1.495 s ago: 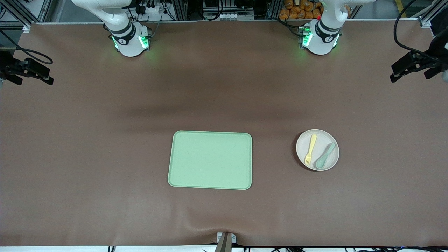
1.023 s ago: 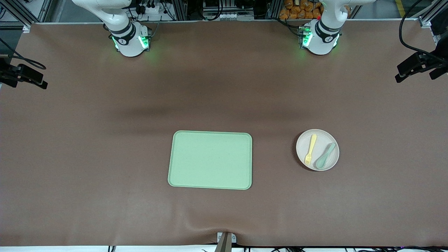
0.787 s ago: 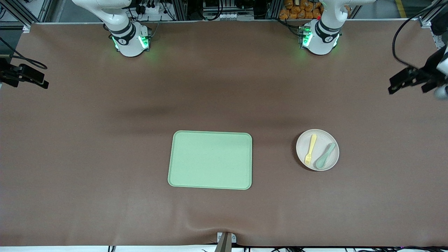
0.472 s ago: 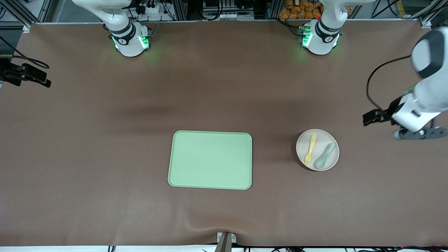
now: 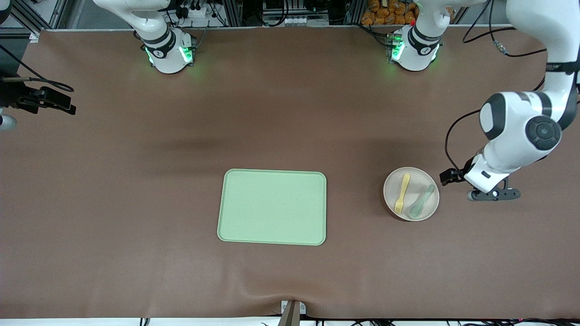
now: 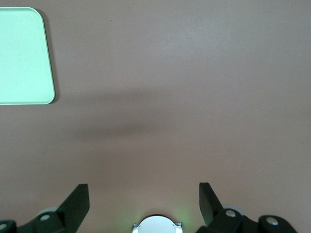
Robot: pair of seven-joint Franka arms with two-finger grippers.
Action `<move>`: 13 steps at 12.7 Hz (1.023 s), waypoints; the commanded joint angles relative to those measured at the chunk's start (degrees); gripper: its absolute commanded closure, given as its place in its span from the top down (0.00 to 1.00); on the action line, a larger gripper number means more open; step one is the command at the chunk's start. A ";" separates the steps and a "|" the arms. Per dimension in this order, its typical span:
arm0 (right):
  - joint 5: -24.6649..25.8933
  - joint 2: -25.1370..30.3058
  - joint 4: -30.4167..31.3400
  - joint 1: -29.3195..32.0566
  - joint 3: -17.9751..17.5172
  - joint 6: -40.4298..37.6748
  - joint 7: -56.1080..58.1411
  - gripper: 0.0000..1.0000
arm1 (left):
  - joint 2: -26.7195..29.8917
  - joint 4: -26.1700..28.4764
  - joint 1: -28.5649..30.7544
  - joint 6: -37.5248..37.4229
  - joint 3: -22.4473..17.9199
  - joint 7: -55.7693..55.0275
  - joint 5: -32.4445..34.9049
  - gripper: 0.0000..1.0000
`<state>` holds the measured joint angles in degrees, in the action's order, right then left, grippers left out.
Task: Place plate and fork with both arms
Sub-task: 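Reach the left gripper down to the rim of the white plate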
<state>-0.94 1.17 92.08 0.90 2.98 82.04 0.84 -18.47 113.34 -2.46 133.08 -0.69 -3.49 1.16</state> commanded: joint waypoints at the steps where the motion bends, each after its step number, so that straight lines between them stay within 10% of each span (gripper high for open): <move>1: -0.56 0.33 -0.06 -0.02 0.10 -0.74 0.12 1.00 | -3.92 -0.40 0.44 4.19 0.08 -0.11 -0.02 0.81; 4: -0.73 0.24 -0.06 -0.20 0.10 -0.66 0.03 1.00 | -7.97 -2.41 0.52 8.07 0.08 -0.29 -0.11 0.64; 13: -2.75 -3.36 -0.06 -1.96 0.01 -0.22 0.12 1.00 | -15.62 -5.94 1.14 12.12 0.08 -0.64 -2.57 0.55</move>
<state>-3.12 -1.26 92.23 -0.68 2.85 81.66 0.90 -32.62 108.59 -1.31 144.92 -0.72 -3.95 -0.33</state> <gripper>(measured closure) 0.000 0.419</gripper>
